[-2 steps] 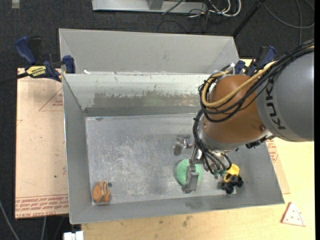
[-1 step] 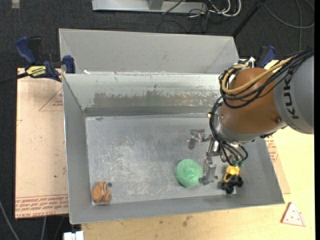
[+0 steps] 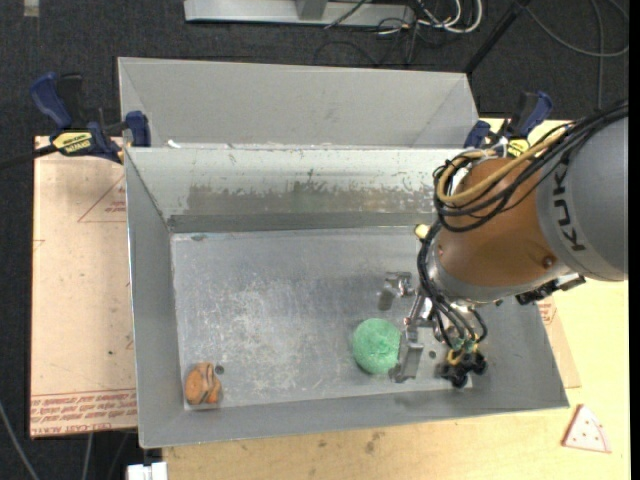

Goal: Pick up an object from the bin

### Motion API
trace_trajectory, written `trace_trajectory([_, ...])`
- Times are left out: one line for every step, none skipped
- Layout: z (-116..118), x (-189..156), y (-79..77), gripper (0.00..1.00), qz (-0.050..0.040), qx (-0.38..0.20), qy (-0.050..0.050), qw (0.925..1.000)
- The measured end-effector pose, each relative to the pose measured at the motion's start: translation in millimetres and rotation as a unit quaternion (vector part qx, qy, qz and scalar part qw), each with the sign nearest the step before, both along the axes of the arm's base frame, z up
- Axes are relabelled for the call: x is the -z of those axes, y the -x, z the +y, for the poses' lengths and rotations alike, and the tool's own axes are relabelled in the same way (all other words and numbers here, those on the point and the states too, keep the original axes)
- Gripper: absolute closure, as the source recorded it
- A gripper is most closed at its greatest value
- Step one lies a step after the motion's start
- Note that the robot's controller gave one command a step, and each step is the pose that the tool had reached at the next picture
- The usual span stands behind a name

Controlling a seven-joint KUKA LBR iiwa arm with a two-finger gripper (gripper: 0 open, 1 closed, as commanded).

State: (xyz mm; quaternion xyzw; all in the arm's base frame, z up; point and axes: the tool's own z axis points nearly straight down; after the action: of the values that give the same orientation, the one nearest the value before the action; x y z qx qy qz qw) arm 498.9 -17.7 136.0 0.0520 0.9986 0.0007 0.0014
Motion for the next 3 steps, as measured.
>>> trace_trajectory([6.8,68.4,10.1,0.0,-0.0009,0.038,0.0,0.9993])
trace_trajectory([25.5,64.7,5.0,1.0,-0.0021,-0.026,0.0,0.9997])
trace_trajectory([25.5,64.7,5.0,1.0,-0.0021,-0.026,0.0,0.9997])
